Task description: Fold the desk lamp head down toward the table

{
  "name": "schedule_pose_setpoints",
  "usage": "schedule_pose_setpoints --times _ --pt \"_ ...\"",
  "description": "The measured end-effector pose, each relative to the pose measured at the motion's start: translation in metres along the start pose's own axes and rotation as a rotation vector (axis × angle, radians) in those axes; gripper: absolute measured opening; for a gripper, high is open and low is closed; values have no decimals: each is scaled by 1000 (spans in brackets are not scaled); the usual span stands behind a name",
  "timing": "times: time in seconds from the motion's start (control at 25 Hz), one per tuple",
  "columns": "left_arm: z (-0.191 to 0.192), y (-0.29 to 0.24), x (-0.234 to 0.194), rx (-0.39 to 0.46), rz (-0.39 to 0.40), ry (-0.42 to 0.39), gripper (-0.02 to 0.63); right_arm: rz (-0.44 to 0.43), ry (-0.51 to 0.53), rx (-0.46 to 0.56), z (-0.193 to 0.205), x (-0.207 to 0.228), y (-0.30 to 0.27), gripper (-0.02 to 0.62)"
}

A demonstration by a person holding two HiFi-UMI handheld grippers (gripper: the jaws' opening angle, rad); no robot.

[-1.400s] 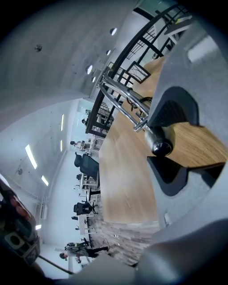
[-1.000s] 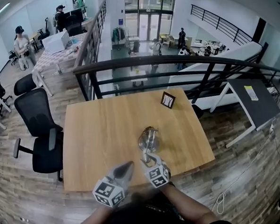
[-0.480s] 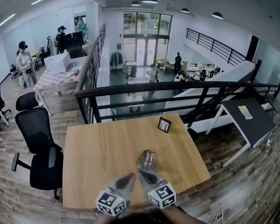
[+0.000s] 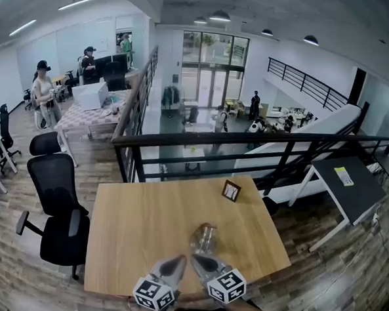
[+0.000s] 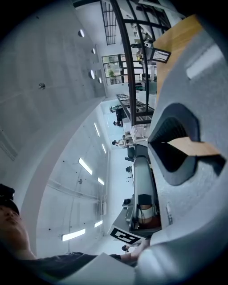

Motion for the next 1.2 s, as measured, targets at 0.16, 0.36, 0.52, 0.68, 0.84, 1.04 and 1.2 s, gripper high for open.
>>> schedule_pose_setpoints --times 0.16,0.36,0.52,0.68,0.84,1.04,1.2 --pt "0 0 24 23 -53 -43 2 -43 -4 54 -6 4 17 3" --pt "16 -3 74 35 -129 -56 2 -103 -20 39 10 11 65 3" --pt "35 -8 119 54 -167 -51 2 -140 -11 59 17 18 112 3" --pt "63 -16 168 58 -190 -43 2 -183 5 67 32 26 159 3" --pt "95 -11 218 74 -242 -29 2 -226 16 65 49 23 211 3" --pt "128 -2 266 90 -288 -35 2 -263 21 55 68 20 264 3" --pt "130 5 293 92 -303 -57 2 -284 28 73 67 13 289 2"
Point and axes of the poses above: the fingertips, and each gripper's own axes: y backward along the fingers, x to its right, z out of its underside, the point moved 10 cm from there along y, backward along the fingers, and after that the axes turned 3 degrees about y, right-handed, at the moved point
